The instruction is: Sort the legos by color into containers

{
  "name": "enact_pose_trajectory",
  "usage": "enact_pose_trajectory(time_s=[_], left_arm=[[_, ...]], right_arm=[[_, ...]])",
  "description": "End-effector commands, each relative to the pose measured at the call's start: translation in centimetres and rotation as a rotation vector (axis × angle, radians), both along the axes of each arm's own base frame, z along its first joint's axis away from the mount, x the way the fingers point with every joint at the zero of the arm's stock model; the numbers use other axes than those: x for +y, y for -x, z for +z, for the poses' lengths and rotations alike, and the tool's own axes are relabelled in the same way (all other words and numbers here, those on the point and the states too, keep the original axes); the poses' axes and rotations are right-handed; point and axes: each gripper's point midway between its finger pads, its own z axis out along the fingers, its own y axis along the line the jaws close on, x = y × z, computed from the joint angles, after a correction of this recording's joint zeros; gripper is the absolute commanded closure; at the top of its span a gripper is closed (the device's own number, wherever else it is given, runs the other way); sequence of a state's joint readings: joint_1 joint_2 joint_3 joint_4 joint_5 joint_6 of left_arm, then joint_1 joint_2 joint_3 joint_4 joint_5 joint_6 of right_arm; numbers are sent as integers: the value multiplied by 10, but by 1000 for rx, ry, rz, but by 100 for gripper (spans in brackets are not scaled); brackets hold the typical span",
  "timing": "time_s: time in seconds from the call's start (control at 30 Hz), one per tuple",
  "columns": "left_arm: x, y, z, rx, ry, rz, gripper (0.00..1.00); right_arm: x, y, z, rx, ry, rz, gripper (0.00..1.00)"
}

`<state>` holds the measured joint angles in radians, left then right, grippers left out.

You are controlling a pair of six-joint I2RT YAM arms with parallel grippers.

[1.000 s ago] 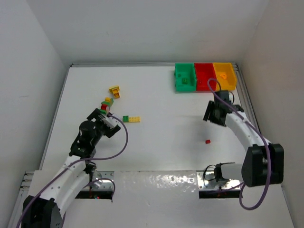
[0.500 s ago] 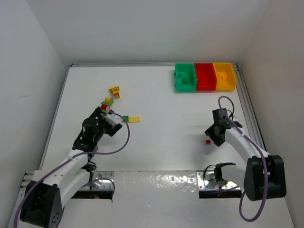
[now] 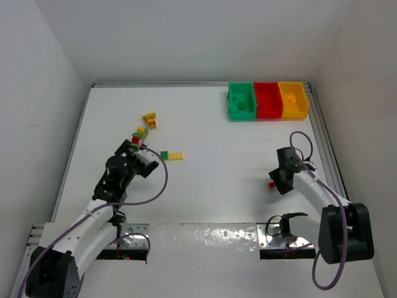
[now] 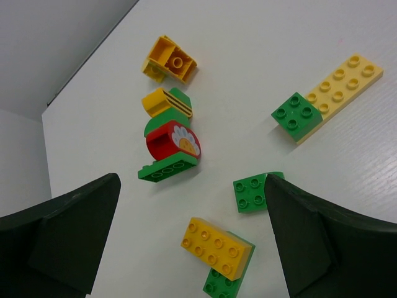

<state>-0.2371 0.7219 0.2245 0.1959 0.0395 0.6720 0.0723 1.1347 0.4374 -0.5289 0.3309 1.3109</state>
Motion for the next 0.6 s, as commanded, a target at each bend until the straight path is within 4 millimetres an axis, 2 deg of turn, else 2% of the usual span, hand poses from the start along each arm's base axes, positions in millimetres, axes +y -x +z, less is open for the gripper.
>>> enact_pose_trajectory(time_s=[0.0, 0.2, 0.4, 0.57], left_arm=[[-6, -5, 16, -41, 20, -11, 0], [-6, -8, 17, -40, 8, -11, 0], [-4, -7, 18, -43, -3, 2, 0], [-4, -7, 17, -42, -4, 1, 0]], right_arm=[[6, -16, 5, -60, -28, -22, 50], [5, -16, -1, -48, -17, -20, 51], [14, -6, -12, -36, -68, -25, 60], [15, -6, -9, -30, -72, -15, 61]])
